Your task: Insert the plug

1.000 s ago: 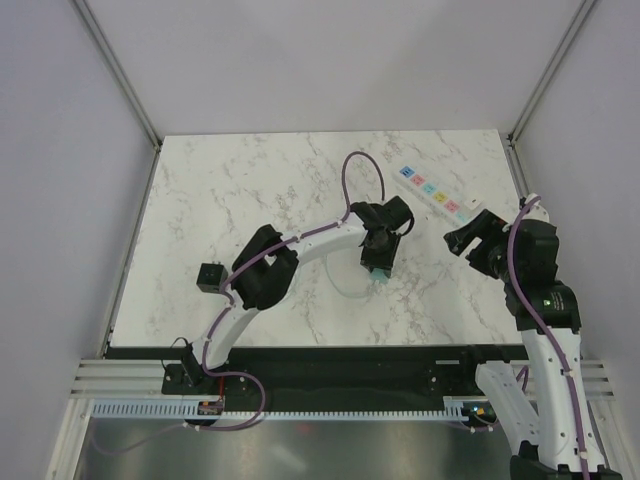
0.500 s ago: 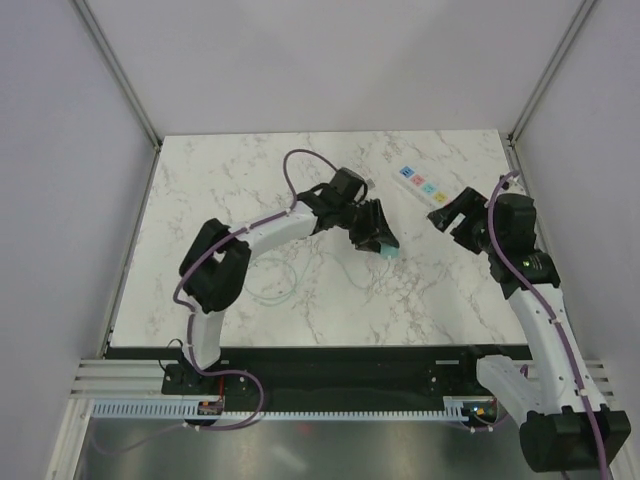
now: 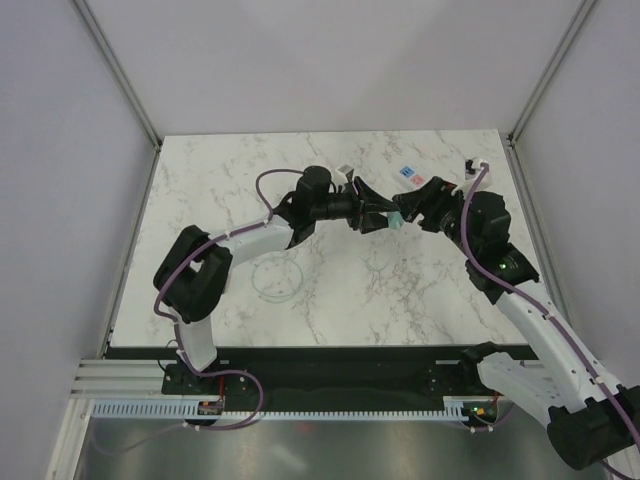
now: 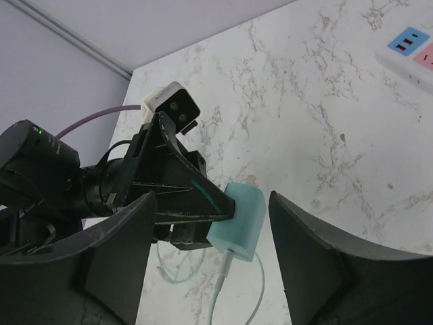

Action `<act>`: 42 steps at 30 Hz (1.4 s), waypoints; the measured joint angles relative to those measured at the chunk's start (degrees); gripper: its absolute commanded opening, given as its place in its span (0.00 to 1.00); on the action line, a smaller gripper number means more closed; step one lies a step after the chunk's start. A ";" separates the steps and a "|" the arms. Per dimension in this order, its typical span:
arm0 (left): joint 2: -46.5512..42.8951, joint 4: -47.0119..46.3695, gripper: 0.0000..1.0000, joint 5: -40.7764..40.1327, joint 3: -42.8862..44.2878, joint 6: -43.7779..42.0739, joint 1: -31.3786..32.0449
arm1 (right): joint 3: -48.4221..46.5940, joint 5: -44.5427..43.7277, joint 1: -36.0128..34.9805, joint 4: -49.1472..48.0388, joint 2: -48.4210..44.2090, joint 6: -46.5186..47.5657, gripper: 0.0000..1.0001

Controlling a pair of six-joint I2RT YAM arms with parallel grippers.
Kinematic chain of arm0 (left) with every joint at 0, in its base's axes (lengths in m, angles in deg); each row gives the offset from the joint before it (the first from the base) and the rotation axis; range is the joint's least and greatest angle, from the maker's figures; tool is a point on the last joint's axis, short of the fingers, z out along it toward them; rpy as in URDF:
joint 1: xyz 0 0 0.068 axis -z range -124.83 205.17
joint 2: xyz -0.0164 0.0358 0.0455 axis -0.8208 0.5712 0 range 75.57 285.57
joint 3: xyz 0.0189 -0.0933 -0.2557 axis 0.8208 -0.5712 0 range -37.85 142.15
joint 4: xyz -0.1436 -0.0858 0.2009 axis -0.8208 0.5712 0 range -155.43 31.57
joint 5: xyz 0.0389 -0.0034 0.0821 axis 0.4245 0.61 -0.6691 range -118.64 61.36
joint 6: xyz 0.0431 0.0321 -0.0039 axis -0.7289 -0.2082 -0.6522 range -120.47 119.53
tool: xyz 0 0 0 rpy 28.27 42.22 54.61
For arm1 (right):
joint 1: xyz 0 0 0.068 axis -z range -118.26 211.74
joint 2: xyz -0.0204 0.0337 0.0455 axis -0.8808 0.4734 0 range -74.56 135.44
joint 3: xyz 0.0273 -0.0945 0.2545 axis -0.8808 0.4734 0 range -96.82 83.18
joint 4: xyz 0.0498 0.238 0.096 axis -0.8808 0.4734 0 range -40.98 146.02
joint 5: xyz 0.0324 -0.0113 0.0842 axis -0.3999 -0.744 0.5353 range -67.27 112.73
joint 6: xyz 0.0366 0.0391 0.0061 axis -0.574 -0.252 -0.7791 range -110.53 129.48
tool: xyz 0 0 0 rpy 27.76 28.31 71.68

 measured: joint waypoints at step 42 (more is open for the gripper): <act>-1.77 -7.34 0.02 -3.06 -7.58 8.44 -2.25 | 4.48 -18.62 -15.47 -4.76 6.99 5.81 0.49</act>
